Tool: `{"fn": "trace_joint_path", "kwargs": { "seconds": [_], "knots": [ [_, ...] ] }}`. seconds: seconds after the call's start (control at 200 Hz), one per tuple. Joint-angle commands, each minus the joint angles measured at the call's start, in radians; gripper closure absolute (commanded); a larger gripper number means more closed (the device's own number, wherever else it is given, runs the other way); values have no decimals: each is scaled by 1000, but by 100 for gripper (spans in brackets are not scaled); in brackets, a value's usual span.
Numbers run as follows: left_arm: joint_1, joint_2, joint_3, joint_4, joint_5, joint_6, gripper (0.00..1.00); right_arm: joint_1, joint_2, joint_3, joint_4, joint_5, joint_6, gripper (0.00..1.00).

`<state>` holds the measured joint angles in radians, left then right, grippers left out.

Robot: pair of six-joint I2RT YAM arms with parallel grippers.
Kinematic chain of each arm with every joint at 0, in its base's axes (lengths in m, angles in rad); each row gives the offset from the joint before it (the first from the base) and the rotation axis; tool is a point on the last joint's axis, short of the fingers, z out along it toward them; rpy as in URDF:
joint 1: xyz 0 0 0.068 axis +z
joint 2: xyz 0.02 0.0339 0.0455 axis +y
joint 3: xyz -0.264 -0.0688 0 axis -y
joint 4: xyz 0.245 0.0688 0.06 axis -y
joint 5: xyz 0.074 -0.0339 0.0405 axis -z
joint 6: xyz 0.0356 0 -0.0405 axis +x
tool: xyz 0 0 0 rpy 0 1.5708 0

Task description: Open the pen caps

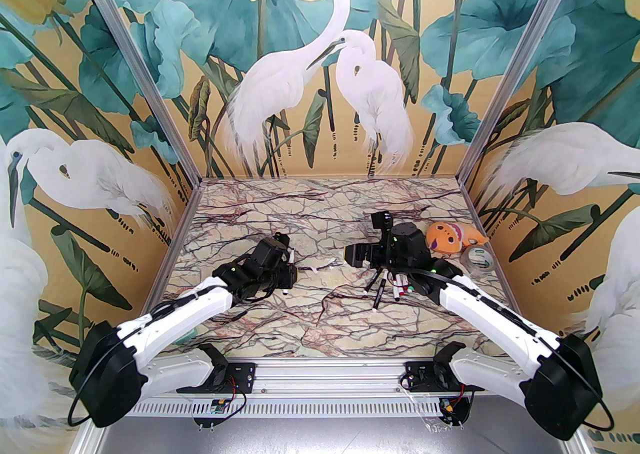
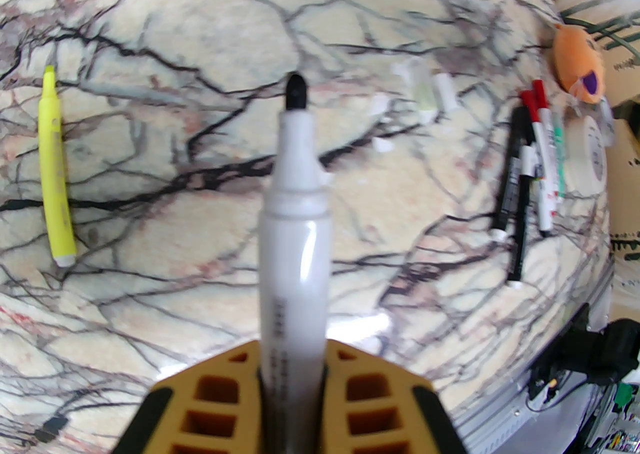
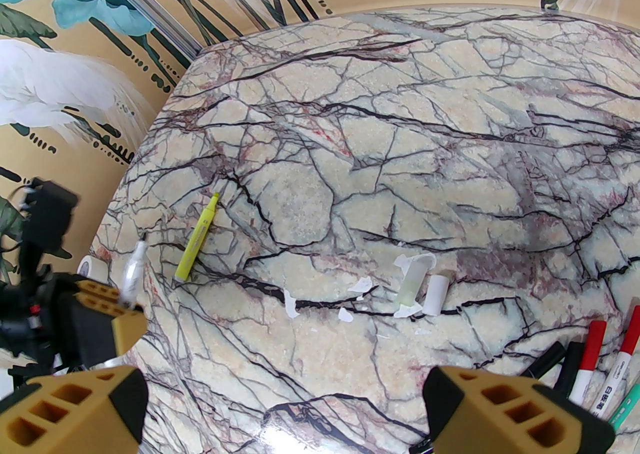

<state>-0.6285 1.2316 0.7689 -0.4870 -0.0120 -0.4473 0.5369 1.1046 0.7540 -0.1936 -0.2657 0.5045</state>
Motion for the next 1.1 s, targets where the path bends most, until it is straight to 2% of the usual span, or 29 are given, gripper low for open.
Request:
{"fn": "trace_joint_path", "kwargs": {
  "seconds": [0.0,0.26,0.53,0.69,1.095],
  "knots": [
    [25,49,40,48,10,47,93,3,-41,-29,-11,6,14,1],
    [82,167,93,46,-18,97,93,2,-52,-80,45,11,37,1],
    [87,282,166,3,-148,126,93,3,-63,-98,53,-7,38,1],
    [94,368,202,-3,-184,153,93,3,-75,-120,67,-30,52,1],
    [95,510,245,-24,-369,145,94,6,-71,-150,74,-41,70,1]
  ]
}}
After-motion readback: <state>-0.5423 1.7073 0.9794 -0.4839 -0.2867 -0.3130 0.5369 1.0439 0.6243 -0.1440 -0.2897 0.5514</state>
